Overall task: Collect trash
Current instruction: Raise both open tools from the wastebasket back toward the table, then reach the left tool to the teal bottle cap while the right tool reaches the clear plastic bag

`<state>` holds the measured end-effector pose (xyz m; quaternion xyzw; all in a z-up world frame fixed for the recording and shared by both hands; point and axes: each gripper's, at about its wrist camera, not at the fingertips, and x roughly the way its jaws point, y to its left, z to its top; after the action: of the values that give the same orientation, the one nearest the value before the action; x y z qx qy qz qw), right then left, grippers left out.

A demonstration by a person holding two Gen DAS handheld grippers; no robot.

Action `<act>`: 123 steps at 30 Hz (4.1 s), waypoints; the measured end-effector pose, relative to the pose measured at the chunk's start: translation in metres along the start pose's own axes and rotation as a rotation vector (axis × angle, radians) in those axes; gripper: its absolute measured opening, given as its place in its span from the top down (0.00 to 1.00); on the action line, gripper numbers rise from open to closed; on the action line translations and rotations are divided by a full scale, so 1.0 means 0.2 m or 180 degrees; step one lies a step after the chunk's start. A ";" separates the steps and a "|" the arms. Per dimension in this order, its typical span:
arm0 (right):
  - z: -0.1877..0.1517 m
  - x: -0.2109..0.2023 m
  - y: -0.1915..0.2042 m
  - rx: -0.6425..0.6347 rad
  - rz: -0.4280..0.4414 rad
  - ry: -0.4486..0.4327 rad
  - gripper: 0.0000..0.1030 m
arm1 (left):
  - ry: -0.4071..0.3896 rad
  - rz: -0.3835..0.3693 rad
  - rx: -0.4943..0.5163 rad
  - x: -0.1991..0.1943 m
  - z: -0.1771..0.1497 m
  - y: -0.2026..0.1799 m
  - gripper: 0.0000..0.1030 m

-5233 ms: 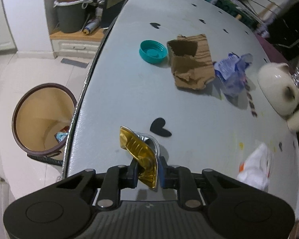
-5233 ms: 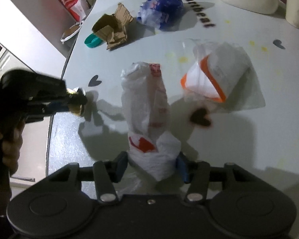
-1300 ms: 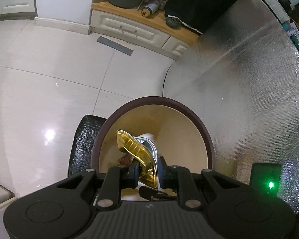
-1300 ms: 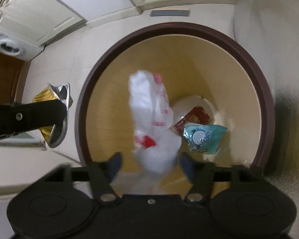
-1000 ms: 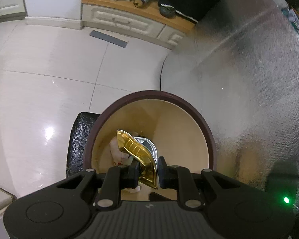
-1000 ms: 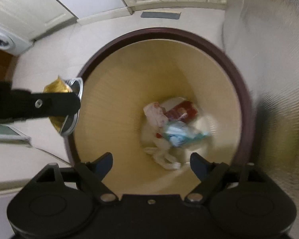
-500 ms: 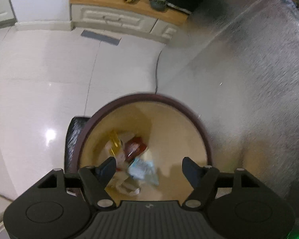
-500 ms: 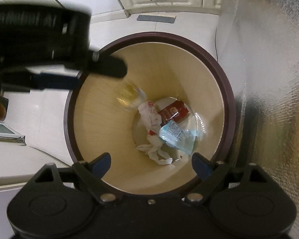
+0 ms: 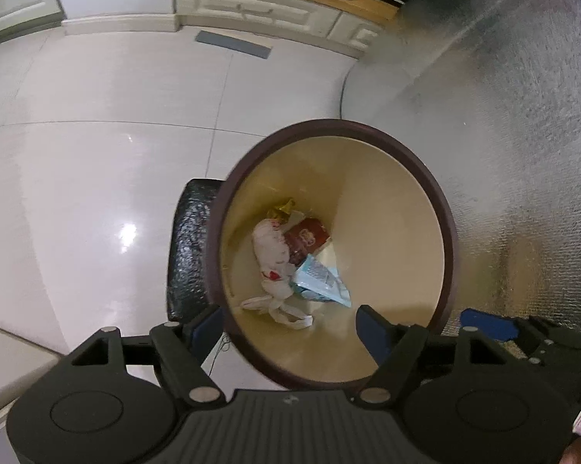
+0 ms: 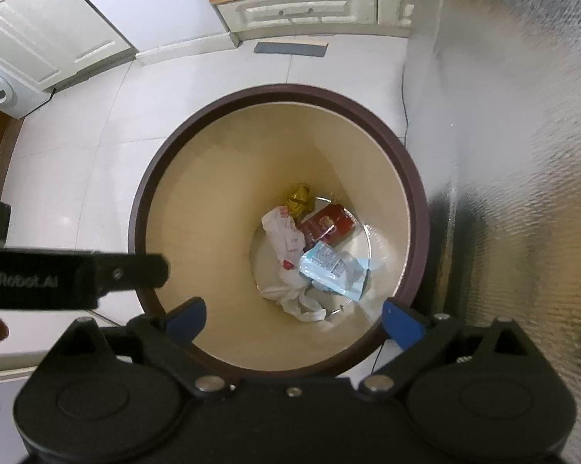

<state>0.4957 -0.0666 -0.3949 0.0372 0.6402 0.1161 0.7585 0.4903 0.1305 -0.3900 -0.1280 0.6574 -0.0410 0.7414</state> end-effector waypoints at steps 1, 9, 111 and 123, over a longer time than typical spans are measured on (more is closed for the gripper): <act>0.00 -0.01 0.00 0.0002 -0.0009 -0.0012 0.05 | -0.0012 0.0020 -0.0006 -0.02 0.00 0.01 0.26; -0.02 -0.16 0.02 0.0021 -0.0113 -0.0113 0.05 | -0.0135 0.0083 0.0014 -0.18 -0.03 0.02 0.16; -1.10 -1.94 -1.48 0.0724 -0.0639 -0.2037 0.00 | -0.1767 -0.0303 0.0999 -1.23 -0.89 -1.99 0.00; -1.08 -1.83 -1.58 0.0712 -0.0440 -0.2066 0.00 | -0.1773 -0.0298 0.1607 -0.92 -0.48 -2.07 0.01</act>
<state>0.2696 -0.4739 -0.1462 0.1116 0.3755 -0.0243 0.9198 0.4151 -0.2383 -0.1210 0.0226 0.3933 -0.1992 0.8973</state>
